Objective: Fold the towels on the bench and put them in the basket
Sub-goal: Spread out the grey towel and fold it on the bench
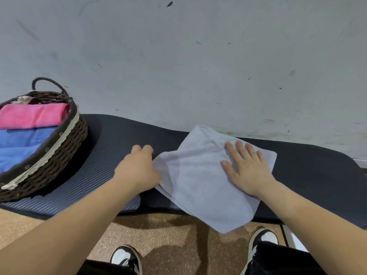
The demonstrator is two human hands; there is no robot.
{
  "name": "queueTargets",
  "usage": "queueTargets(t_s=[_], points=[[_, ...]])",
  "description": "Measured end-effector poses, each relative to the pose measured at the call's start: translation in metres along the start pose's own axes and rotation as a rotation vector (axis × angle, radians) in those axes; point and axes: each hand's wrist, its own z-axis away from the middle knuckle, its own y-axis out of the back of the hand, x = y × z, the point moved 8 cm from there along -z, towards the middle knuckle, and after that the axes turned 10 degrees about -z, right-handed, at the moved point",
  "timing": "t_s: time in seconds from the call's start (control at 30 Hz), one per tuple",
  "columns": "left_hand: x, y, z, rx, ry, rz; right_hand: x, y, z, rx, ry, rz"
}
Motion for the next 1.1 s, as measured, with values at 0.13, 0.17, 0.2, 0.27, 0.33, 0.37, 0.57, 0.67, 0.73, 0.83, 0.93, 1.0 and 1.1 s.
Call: queueTargets(t_s=[0.13,0.17,0.2,0.27,0.33,0.37,0.57,0.67,0.73,0.83,0.93,1.0,1.1], points=[[0.050,0.003,0.027,0.170,-0.287,-0.242,0.011,-0.007,0.005,-0.056,-0.051,-0.043],[0.065,-0.003,0.037,0.141,-0.372,-0.235,0.013,-0.009,0.005,-0.069,-0.061,-0.042],[0.079,-0.014,0.047,0.071,-0.428,-0.237,0.014,-0.009,0.007,-0.087,-0.076,-0.035],[0.094,-0.044,0.062,-0.144,-0.416,-0.272,0.014,-0.009,0.014,-0.117,-0.118,-0.001],[0.102,-0.062,0.063,-0.230,-0.363,-0.330,0.015,-0.007,0.026,-0.149,-0.180,0.058],[0.106,-0.063,0.058,-0.214,-0.348,-0.332,0.016,-0.006,0.034,-0.175,-0.223,0.099],[0.124,-0.057,0.003,-0.144,-0.463,-0.351,0.006,0.018,0.073,-0.354,-0.332,0.350],[0.123,-0.054,-0.014,-0.070,-0.544,-0.402,0.000,0.030,0.072,-0.194,-0.215,0.335],[0.129,-0.049,-0.011,-0.024,-0.538,-0.404,-0.003,0.026,0.067,-0.104,-0.046,0.252],[0.144,-0.052,0.015,-0.034,-0.481,-0.428,-0.001,0.006,0.062,-0.182,0.138,0.109],[0.147,-0.070,0.052,-0.137,-0.436,-0.456,0.012,-0.017,0.053,-0.257,0.122,0.007],[0.143,-0.078,0.057,-0.134,-0.436,-0.486,0.015,-0.023,0.046,-0.260,0.126,-0.001],[0.135,-0.074,0.033,-0.080,-0.494,-0.468,0.016,-0.021,0.030,-0.220,0.102,-0.048]])
